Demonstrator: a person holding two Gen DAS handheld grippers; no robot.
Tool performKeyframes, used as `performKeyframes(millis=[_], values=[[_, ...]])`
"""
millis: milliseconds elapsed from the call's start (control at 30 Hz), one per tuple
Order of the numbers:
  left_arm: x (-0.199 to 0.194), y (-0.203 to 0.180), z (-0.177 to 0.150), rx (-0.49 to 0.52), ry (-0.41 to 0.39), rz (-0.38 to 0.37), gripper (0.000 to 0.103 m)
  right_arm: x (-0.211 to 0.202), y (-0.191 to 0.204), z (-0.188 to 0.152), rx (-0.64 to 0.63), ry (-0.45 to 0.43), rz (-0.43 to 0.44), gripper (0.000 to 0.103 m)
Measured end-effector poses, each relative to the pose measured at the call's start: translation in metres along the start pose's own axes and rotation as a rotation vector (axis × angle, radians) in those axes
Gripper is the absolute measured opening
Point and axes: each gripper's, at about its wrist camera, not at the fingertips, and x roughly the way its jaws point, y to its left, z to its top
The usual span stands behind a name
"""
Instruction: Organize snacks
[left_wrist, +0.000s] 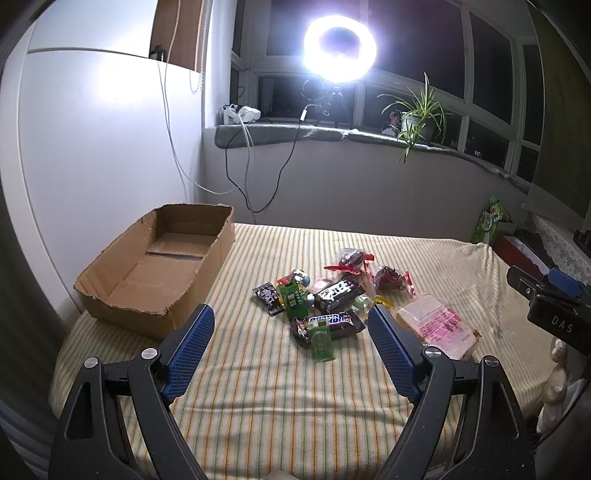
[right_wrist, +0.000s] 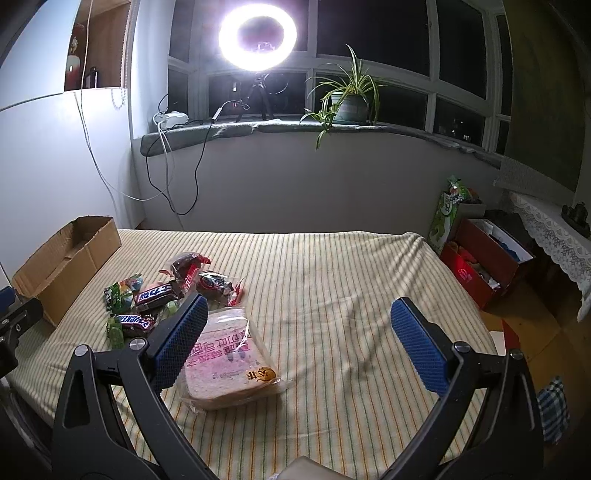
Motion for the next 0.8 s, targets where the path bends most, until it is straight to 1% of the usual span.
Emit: performKeyframes(millis=[800], values=[[0.0009,0.0002,-0.0001,-0.007,0.003,-0.018,0.085,-0.0008,0.0013,-0.0014,-0.001,0.000,0.002,0.102]])
